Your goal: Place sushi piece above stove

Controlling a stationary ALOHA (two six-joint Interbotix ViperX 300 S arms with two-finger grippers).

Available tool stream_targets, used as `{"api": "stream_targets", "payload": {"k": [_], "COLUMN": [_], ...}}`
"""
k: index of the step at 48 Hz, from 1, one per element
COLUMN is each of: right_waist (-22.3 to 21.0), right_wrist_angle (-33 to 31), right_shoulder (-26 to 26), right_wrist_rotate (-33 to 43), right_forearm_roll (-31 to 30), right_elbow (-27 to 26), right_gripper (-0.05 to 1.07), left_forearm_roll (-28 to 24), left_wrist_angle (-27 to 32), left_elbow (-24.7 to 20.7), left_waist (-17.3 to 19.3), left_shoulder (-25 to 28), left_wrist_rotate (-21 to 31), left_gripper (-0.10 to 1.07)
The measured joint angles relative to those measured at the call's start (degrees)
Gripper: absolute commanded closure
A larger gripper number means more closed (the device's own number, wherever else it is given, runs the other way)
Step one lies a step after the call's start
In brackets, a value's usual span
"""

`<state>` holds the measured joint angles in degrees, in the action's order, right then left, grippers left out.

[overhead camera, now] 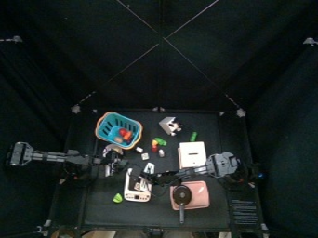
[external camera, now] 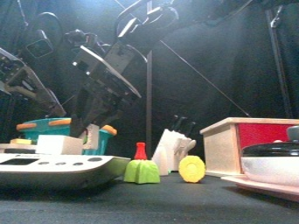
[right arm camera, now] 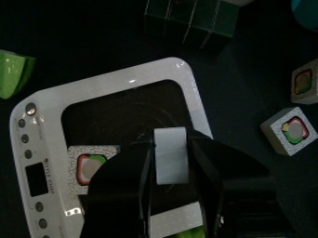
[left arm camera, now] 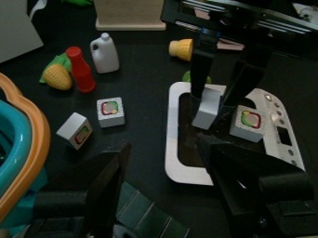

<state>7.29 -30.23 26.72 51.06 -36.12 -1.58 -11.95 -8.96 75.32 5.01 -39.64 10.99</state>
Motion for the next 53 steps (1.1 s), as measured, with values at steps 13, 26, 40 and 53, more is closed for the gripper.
{"api": "stream_targets", "payload": {"k": [13, 26, 40, 53], "right_waist": [-3.60, -11.16, -16.96, -17.84], "right_wrist_angle": [-0.26, -0.35, 0.62, 2.81], "right_shoulder": [-2.81, -3.43, -2.99, -0.18], "right_wrist_rotate": [0.00, 0.35, 0.44, 0.62], "right_forearm_roll": [0.00, -2.55, -4.04, -3.69], "right_elbow": [1.05, 1.76, 1.67, 1.76], "right_gripper": [0.50, 0.50, 0.49, 0.41], "left_forearm_roll": [0.00, 0.00, 0.00, -0.09], "left_wrist_angle": [0.00, 0.00, 0.00, 0.00], "left_elbow": [0.00, 0.00, -0.09, -0.09], "left_waist": [0.00, 0.00, 0.00, 0.00], "left_shoulder": [-0.09, -0.09, -0.09, -0.09], "left_wrist_rotate": [0.00, 0.00, 0.00, 0.00], "left_gripper": [0.05, 0.05, 0.05, 0.05]}}
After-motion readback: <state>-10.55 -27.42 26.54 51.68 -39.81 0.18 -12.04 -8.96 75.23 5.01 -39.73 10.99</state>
